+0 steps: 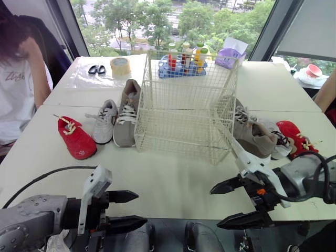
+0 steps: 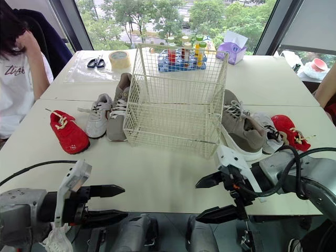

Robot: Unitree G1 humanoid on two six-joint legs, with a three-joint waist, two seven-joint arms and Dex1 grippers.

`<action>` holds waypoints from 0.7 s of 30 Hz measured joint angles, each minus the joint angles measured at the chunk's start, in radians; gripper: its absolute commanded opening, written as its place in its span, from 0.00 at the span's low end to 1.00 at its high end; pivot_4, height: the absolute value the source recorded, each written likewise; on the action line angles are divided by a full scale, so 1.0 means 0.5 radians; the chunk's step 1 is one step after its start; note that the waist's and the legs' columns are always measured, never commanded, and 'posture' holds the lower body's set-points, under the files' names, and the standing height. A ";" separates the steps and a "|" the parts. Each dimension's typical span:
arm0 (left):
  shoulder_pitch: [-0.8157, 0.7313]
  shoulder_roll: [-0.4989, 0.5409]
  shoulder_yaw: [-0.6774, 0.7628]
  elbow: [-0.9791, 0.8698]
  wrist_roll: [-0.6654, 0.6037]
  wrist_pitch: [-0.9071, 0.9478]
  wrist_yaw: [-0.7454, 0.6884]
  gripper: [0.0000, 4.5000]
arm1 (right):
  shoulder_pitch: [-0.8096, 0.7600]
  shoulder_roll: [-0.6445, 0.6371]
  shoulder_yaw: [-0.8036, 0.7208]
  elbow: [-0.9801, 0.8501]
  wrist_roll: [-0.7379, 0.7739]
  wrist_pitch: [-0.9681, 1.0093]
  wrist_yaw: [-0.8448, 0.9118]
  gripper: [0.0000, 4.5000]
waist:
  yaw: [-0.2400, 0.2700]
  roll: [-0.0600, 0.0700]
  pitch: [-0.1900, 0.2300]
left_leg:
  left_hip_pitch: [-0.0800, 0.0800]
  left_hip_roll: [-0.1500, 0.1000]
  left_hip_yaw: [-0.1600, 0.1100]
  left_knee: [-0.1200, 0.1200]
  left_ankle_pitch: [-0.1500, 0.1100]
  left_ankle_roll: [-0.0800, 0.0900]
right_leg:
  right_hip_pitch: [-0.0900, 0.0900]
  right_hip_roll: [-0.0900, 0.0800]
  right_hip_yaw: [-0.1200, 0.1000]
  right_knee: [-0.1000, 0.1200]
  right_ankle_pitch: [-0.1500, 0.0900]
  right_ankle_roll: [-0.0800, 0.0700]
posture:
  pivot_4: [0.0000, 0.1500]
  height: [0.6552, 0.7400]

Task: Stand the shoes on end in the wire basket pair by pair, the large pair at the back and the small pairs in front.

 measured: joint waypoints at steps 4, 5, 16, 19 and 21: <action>-0.007 -0.009 -0.009 0.001 -0.001 -0.001 0.007 0.97 | 0.007 0.002 0.000 0.000 -0.017 -0.015 0.000 1.00 | 0.000 0.000 0.000 | 0.000 0.000 0.000 0.000 0.000 0.000 | 0.000 0.000 0.000 0.000 0.000 0.000 | 1.00 1.00; -0.007 -0.012 -0.014 0.001 -0.002 -0.001 0.008 0.97 | 0.010 0.002 0.000 0.000 -0.020 -0.020 0.000 1.00 | 0.000 0.000 0.000 | 0.000 0.000 0.000 0.000 0.000 0.000 | 0.000 0.000 0.000 0.000 0.000 0.000 | 1.00 1.00; 0.016 -0.082 -0.062 0.001 0.091 -0.037 0.043 0.97 | -0.011 0.059 0.018 0.024 -0.074 -0.038 -0.029 1.00 | 0.002 0.000 0.000 | 0.000 0.000 0.000 0.000 0.000 0.000 | 0.000 0.000 0.000 0.000 0.000 0.000 | 1.00 1.00; 0.003 -0.096 -0.062 0.034 0.092 -0.042 0.040 0.97 | -0.011 0.049 0.026 0.041 -0.105 -0.041 -0.009 1.00 | 0.000 0.000 0.000 | 0.000 0.000 0.000 0.000 0.000 0.000 | 0.000 0.000 0.000 0.000 0.000 0.000 | 1.00 1.00; 0.005 -0.095 -0.062 0.071 0.114 -0.044 0.025 0.97 | -0.012 0.020 0.027 0.069 -0.137 -0.042 0.013 1.00 | 0.000 0.001 0.000 | 0.000 0.000 0.000 0.000 0.000 0.000 | 0.000 0.000 0.000 0.000 0.000 0.000 | 1.00 1.00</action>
